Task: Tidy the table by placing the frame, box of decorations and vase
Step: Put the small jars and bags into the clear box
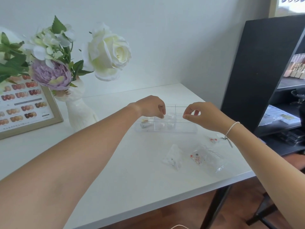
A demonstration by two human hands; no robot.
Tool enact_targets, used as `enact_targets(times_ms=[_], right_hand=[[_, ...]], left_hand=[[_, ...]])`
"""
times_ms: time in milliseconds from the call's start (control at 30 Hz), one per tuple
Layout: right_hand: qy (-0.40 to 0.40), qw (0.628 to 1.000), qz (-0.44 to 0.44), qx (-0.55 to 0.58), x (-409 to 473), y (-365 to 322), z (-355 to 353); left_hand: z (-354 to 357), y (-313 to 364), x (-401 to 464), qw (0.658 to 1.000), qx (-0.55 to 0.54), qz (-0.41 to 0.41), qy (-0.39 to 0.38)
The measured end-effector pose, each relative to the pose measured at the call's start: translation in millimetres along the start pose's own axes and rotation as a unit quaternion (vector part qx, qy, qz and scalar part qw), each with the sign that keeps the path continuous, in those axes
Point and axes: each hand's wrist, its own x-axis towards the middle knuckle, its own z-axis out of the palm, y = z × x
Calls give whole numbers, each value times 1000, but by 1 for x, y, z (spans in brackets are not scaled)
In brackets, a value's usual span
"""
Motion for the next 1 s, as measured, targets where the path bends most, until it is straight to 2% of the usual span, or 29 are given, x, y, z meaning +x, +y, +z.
enact_targets(times_ms=[167, 333, 433, 567, 767, 1000], right_hand=[[-25, 999, 6, 23, -22, 1, -2], [-152, 988, 31, 5, -45, 4, 2], [-194, 980, 41, -18, -54, 5, 1], [-240, 967, 62, -60, -63, 5, 0], [-249, 964, 57, -71, -65, 5, 1], [-255, 962, 58, -76, -63, 6, 6]], left_hand=[[6, 4, -26, 994, -85, 47, 54], [22, 16, -50, 990, -99, 81, 58], [29, 21, -58, 987, -114, 86, 77], [42, 26, -65, 986, -137, 91, 34], [63, 29, -63, 992, -82, 82, -46], [67, 31, -63, 993, -53, 80, -63]])
